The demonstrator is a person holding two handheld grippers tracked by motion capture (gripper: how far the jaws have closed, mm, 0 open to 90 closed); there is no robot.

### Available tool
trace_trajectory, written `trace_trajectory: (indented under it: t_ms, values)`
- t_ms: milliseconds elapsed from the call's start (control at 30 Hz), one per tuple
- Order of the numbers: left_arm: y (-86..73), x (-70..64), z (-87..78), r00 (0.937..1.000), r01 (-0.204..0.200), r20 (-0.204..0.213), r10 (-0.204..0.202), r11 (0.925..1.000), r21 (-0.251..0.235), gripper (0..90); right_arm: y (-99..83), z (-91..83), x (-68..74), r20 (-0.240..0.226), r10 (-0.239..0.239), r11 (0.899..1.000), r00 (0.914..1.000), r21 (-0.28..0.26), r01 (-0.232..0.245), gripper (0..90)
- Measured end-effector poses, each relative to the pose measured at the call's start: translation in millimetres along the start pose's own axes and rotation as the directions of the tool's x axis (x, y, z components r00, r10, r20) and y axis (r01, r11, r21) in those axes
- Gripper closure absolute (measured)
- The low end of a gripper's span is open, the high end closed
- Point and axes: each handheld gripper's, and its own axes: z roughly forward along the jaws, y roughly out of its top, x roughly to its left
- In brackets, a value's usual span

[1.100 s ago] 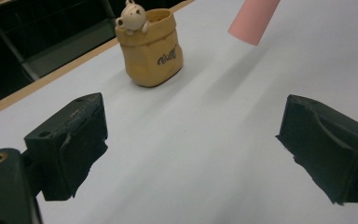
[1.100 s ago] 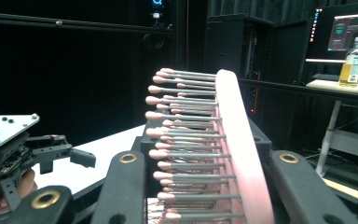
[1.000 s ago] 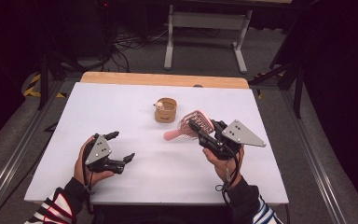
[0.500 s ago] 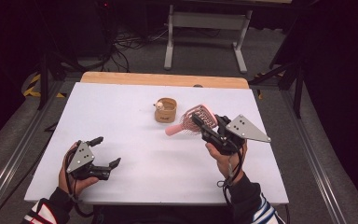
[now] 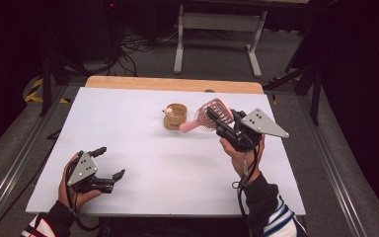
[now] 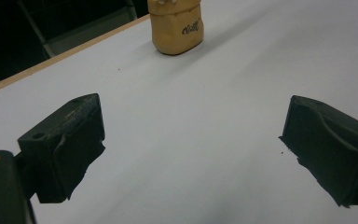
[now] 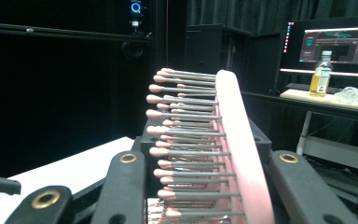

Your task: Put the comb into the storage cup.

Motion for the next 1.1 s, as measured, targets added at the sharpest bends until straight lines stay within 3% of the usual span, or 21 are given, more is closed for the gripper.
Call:
trace_trajectory:
  t_ms: [900, 1100]
  values:
    - [-0.4, 0.7, 0.1, 1.0000, 0.001, 0.004, -0.001, 1.0000, -0.008, 6.6, 18.3, 31.9, -12.9, 0.038, -0.008, 1.000, 0.9992, 0.013, 0.008, 62.8]
    - [0.0, 0.1, 0.2, 1.0000, -0.003, 0.006, 0.003, 1.0000, -0.008, 6.6, 21.9, 39.8, -16.0, 0.064, -0.012, 1.000, 0.9979, 0.010, 0.012, 62.8]
